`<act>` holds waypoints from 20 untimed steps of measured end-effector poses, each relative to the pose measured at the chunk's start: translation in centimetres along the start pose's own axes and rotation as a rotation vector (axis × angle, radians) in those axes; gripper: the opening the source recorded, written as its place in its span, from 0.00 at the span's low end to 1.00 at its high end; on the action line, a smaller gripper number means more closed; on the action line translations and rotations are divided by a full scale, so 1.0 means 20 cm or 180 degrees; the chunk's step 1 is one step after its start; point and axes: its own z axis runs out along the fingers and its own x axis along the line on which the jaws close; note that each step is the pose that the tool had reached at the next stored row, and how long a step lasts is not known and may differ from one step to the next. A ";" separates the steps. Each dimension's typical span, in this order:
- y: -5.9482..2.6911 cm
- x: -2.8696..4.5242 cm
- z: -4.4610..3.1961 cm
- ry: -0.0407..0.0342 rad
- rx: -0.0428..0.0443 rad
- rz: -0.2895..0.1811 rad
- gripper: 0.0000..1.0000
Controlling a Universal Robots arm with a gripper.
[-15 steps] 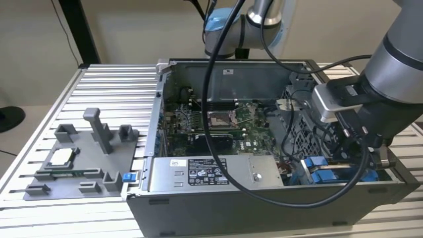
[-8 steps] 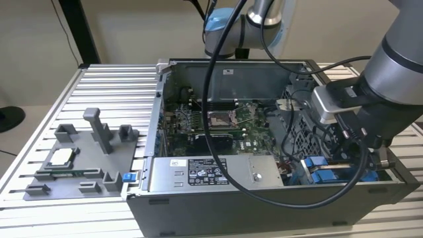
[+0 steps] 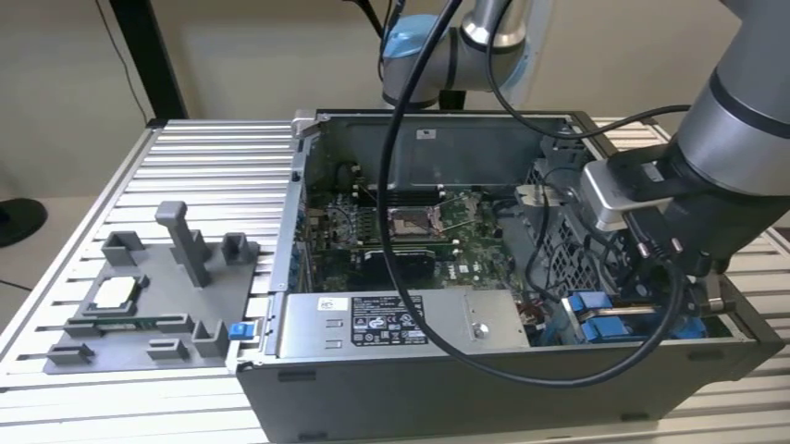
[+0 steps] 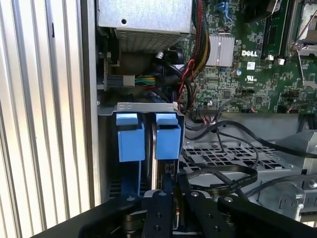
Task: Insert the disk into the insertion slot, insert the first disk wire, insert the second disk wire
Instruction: 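Insert the second disk wire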
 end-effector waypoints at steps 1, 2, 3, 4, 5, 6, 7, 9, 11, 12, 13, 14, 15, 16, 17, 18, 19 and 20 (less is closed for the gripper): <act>0.000 0.000 0.001 0.0000 0.0000 0.0000 0.00; -0.002 0.000 0.001 0.0001 0.0000 0.0000 0.00; -0.003 -0.001 0.001 0.0001 0.0000 0.0000 0.00; -0.005 -0.001 0.001 0.0001 0.0000 0.0000 0.00; -0.006 -0.001 0.002 0.0001 0.0000 0.0000 0.00; -0.007 -0.001 0.002 0.0001 0.0000 0.0000 0.00; -0.007 0.000 0.003 0.0001 0.0000 0.0000 0.00; -0.006 0.000 0.008 0.0000 0.0000 0.0000 0.00; -0.005 0.002 0.016 0.0000 0.0000 0.0000 0.00; -0.005 0.002 0.020 0.0001 0.0000 0.0000 0.00; -0.004 0.003 0.026 0.0000 0.0000 0.0000 0.00; -0.003 0.004 0.030 0.0003 0.0000 0.0000 0.00; -0.002 0.005 0.034 0.0005 0.0000 -0.0001 0.00; -0.002 0.005 0.036 0.0004 0.0000 -0.0001 0.00; -0.002 0.005 0.037 0.0004 0.0000 -0.0001 0.00; -0.002 0.006 0.039 0.0002 0.0000 0.0000 0.00; -0.002 0.006 0.039 0.0001 0.0000 0.0000 0.00; -0.002 0.006 0.040 -0.0001 0.0000 0.0000 1.00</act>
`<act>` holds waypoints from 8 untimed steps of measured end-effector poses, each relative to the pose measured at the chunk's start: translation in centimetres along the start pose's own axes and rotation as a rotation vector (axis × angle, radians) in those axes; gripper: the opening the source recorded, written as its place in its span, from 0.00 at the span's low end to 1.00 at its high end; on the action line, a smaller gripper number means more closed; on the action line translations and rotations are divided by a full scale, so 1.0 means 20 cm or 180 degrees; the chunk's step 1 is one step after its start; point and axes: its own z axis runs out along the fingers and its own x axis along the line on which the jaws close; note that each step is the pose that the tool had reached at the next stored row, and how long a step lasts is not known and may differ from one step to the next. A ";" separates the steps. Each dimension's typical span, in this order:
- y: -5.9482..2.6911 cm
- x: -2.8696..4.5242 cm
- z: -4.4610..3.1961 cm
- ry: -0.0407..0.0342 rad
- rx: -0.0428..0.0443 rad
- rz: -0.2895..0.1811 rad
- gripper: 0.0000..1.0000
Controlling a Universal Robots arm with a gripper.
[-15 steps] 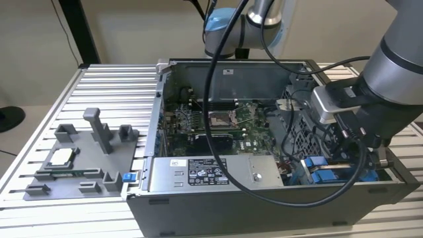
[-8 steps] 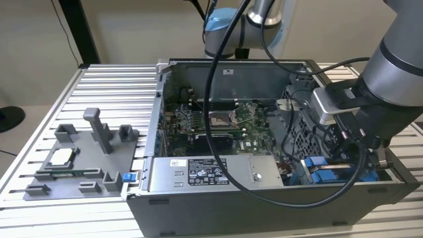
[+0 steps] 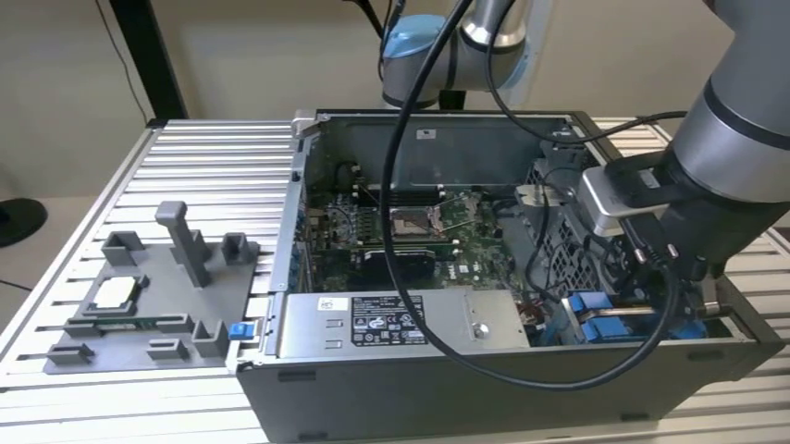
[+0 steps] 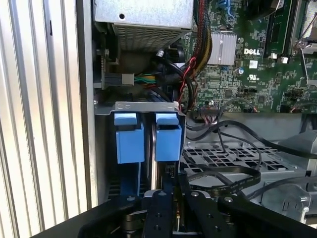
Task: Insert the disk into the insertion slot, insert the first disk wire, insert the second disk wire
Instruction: 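Insert the second disk wire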
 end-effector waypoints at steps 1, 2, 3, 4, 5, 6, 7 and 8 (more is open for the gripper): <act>-0.001 0.000 -0.003 -0.0001 0.0000 0.0000 1.00; -0.002 -0.002 -0.012 -0.0004 0.0000 0.0001 1.00; -0.005 -0.005 -0.032 0.0000 0.0000 0.0000 1.00; -0.009 -0.009 -0.054 0.0002 -0.0001 0.0000 1.00; -0.012 -0.013 -0.075 0.0001 -0.0001 0.0000 1.00; -0.015 -0.016 -0.095 0.0001 -0.0001 0.0000 1.00; -0.018 -0.019 -0.113 0.0002 -0.0002 0.0000 1.00; -0.021 -0.022 -0.131 0.0002 -0.0002 0.0000 1.00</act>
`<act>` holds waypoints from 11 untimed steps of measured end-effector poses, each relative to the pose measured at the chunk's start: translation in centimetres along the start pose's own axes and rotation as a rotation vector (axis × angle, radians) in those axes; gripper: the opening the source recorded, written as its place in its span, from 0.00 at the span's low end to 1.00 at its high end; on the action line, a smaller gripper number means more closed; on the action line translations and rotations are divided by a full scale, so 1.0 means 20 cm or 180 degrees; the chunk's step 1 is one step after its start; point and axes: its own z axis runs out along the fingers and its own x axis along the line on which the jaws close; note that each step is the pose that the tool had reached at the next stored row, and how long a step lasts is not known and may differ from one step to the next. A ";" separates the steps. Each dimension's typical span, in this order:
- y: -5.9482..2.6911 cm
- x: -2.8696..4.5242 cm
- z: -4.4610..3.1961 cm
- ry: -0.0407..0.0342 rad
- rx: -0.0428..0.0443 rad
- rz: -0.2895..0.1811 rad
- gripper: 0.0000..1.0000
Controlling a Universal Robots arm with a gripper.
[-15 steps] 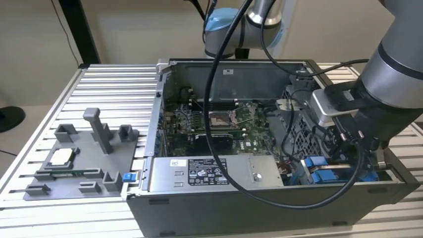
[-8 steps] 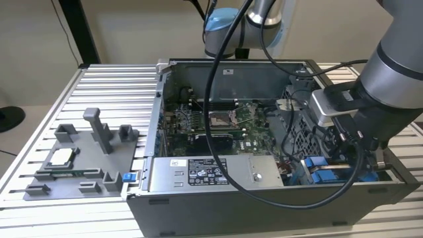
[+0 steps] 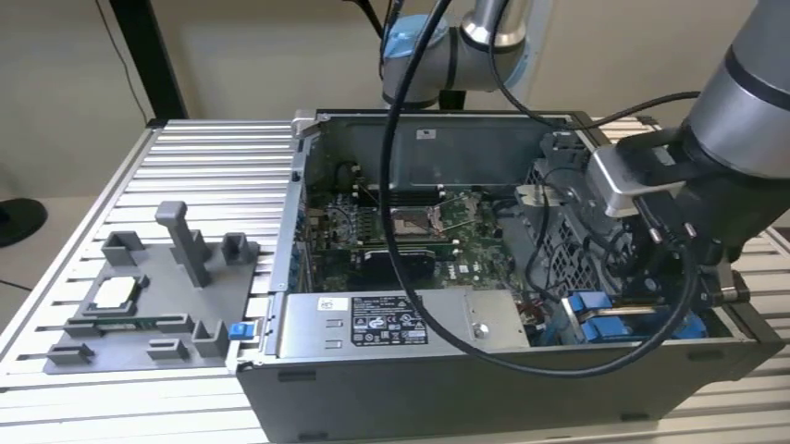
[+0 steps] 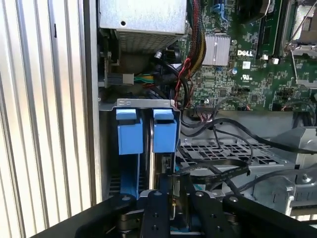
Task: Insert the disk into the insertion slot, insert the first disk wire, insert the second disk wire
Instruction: 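Insert the second disk wire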
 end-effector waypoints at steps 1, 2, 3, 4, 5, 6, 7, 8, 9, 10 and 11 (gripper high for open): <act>-0.011 -0.012 -0.068 0.0001 -0.0001 0.0003 1.00; -0.015 -0.017 -0.098 0.0000 -0.0002 0.0003 1.00; -0.018 -0.020 -0.115 0.0000 -0.0003 0.0003 1.00; -0.020 -0.022 -0.127 0.0000 -0.0004 0.0004 1.00; -0.021 -0.024 -0.136 0.0001 -0.0006 0.0004 1.00; -0.022 -0.024 -0.141 0.0000 -0.0006 0.0004 1.00; -0.022 -0.025 -0.142 0.0000 -0.0006 0.0004 1.00; -0.022 -0.025 -0.142 0.0000 -0.0006 0.0004 1.00; -0.022 -0.025 -0.143 0.0000 -0.0006 0.0004 1.00; -0.022 -0.025 -0.143 0.0000 -0.0006 0.0004 1.00; -0.022 -0.025 -0.143 0.0000 -0.0006 0.0004 1.00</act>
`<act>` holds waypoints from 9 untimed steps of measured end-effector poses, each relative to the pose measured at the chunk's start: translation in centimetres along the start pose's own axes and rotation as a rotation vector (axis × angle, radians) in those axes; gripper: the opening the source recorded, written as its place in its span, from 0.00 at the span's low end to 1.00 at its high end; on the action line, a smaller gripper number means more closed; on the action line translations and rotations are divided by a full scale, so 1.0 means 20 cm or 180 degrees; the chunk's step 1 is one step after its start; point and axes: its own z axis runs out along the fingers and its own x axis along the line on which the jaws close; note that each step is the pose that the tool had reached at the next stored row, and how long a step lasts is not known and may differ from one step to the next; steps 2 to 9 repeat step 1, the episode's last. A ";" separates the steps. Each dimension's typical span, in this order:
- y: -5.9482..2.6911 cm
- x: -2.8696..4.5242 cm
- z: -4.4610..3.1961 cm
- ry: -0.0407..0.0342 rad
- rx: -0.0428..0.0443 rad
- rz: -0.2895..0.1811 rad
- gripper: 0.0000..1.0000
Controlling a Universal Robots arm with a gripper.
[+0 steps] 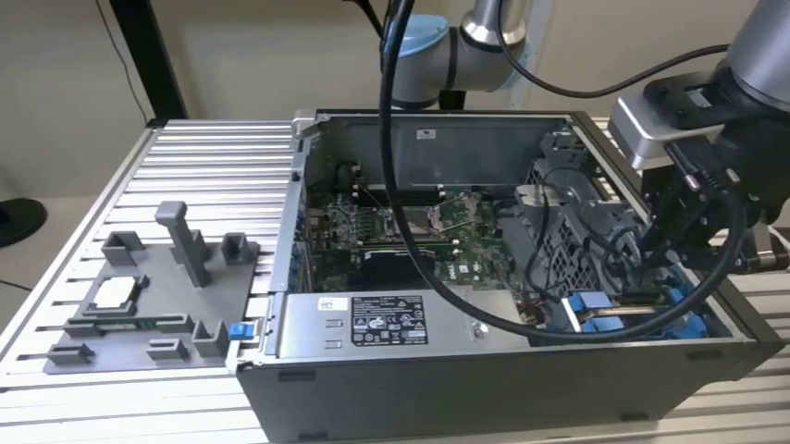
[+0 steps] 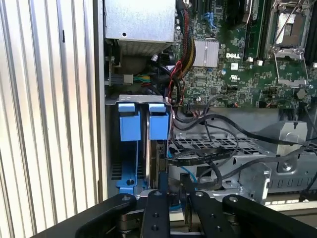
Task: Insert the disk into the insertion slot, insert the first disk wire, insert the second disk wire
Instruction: 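Insert the second disk wire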
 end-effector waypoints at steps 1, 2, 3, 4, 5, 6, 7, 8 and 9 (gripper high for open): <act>0.000 0.000 0.000 0.0000 0.0000 0.0000 1.00; 0.000 0.000 0.000 0.0000 0.0000 0.0000 1.00; 0.000 0.000 0.000 0.0000 0.0000 0.0000 1.00; 0.000 0.000 0.000 0.0000 0.0000 0.0000 1.00; 0.000 0.000 0.000 0.0000 0.0000 0.0000 1.00; 0.000 0.000 0.000 0.0000 0.0000 0.0000 1.00; 0.000 0.000 0.000 0.0000 0.0000 0.0000 1.00; 0.000 0.000 0.000 0.0000 0.0000 0.0000 1.00; 0.000 0.000 0.000 0.0000 0.0000 0.0000 1.00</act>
